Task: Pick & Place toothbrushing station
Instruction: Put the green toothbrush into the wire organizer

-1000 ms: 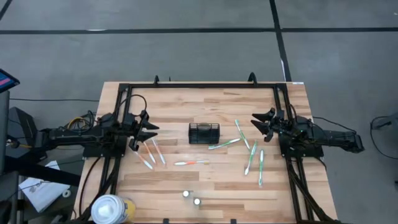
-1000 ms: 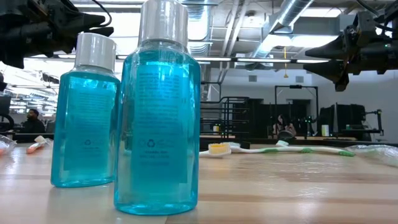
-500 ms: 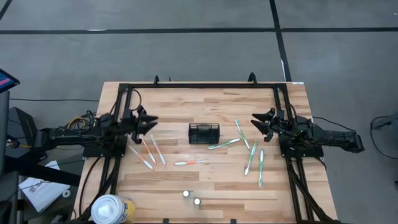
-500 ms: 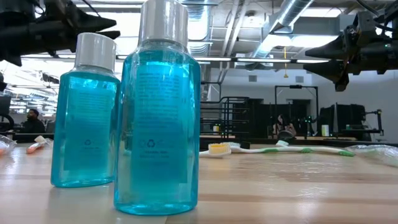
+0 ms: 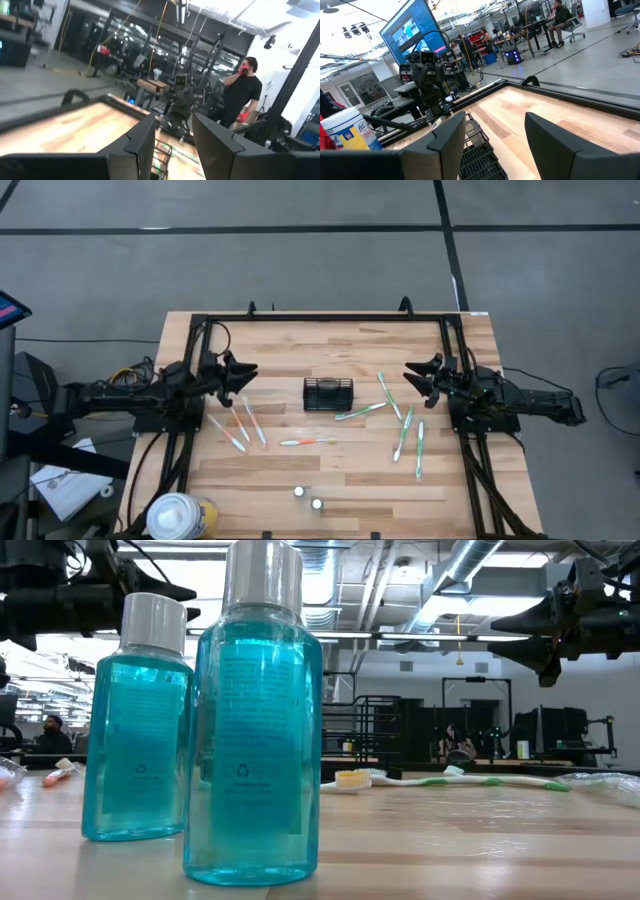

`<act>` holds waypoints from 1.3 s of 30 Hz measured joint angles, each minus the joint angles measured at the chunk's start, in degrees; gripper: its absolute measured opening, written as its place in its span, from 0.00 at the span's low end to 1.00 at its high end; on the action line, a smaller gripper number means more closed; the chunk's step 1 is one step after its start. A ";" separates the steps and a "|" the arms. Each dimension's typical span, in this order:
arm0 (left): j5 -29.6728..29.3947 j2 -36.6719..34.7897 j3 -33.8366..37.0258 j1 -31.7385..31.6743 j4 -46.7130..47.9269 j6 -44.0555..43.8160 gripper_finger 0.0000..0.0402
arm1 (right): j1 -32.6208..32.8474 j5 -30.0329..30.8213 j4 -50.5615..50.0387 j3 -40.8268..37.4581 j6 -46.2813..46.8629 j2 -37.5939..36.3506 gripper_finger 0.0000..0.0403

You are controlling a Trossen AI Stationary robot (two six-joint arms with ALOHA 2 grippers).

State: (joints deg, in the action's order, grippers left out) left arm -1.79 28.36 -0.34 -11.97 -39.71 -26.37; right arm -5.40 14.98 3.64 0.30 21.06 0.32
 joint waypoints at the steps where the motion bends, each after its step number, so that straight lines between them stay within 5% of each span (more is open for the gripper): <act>1: -0.10 0.30 0.00 0.00 -0.35 -1.79 0.32 | -0.01 0.00 0.02 0.00 -0.02 0.02 0.49; 15: -3.47 0.31 0.00 0.00 -2.24 -5.40 0.32 | -1.62 3.63 11.48 0.45 -13.12 0.00 0.49; 24: -5.01 0.66 0.00 0.00 -2.37 -2.45 0.32 | -2.34 9.49 13.39 2.69 -3.15 0.04 0.46; 29: -7.49 1.04 -0.01 0.00 -2.31 -2.43 0.32 | -3.07 20.44 13.77 2.69 -2.01 0.00 0.44; 39: -7.53 1.81 -0.02 0.00 -2.94 -2.61 0.32 | -3.58 21.48 7.24 2.86 20.85 0.90 0.44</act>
State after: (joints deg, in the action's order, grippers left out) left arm -9.32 30.17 -0.36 -11.97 -42.65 -28.97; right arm -8.98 36.46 10.87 3.16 41.91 1.22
